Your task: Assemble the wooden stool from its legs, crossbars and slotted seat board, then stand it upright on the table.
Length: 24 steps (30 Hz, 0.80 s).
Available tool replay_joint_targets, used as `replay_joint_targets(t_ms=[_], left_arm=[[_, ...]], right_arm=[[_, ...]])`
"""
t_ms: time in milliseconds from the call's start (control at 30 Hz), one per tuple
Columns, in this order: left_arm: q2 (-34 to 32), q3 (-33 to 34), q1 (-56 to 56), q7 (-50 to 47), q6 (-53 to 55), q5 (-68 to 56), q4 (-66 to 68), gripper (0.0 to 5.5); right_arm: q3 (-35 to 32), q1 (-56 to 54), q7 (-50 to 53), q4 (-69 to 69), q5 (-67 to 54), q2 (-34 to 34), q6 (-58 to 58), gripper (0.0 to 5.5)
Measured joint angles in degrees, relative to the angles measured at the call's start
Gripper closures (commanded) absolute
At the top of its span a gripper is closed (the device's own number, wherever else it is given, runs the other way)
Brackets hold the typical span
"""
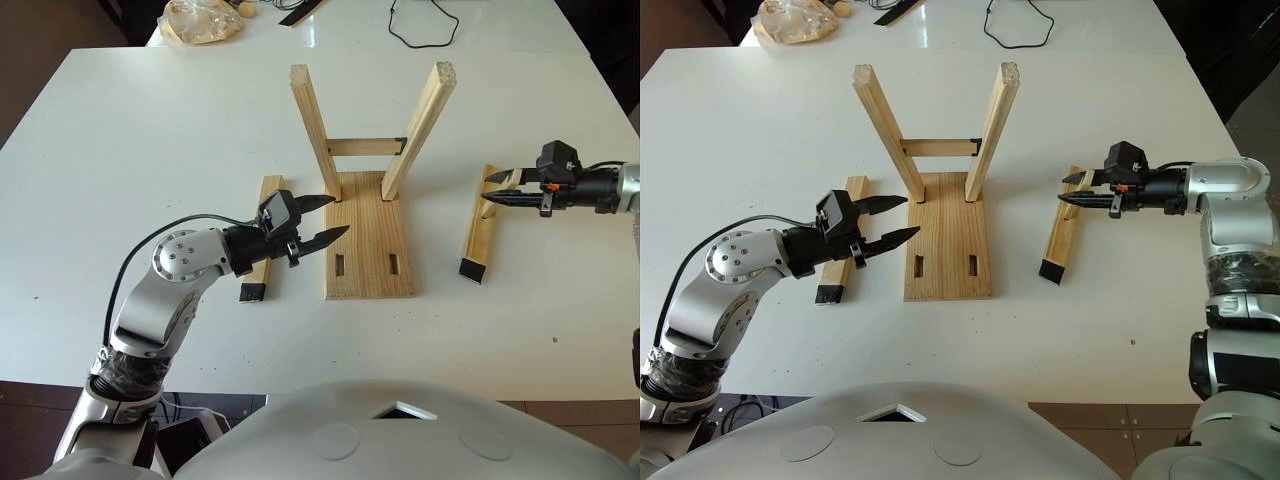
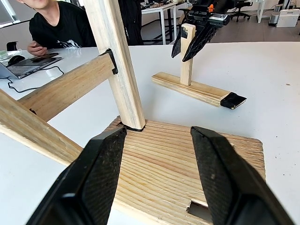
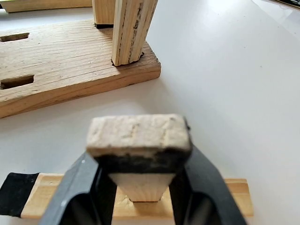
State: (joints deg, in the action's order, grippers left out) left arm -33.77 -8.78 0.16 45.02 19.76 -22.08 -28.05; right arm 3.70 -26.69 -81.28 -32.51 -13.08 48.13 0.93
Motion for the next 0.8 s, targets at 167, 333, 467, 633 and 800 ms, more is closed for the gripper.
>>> replay_joint_targets(t_ms=[167, 333, 467, 633, 800], left_arm=[[0.22, -0.27, -0.66, 0.06, 0.12, 0.7, 0.77, 2.95], [0.19, -0.29, -0.73, 0.46, 0.16, 0.86, 1.0, 2.95], [0.16, -0.28, -0.72, 0.5, 0.17, 1.07, 1.0, 2.95], [0.16, -0.28, -0.72, 0.51, 0.17, 1.22, 1.0, 2.95], [0.16, -0.28, -0.74, 0.92, 0.17, 1.25, 1.2, 2.95]], right_arm=[[0.58, -2.88, -1.14, -6.41, -0.18, -1.51, -1.35, 4.2], [0.14, -2.91, -1.7, -9.42, -1.54, -1.3, -2.93, 4.2], [-0.69, -2.39, -1.73, -10.45, -2.63, -1.23, -3.02, 4.2], [-0.74, -2.35, -1.65, -10.62, -2.67, -1.37, -3.3, 4.2], [-0.79, -2.42, -1.28, -11.69, -2.73, -1.83, -4.15, 4.2]])
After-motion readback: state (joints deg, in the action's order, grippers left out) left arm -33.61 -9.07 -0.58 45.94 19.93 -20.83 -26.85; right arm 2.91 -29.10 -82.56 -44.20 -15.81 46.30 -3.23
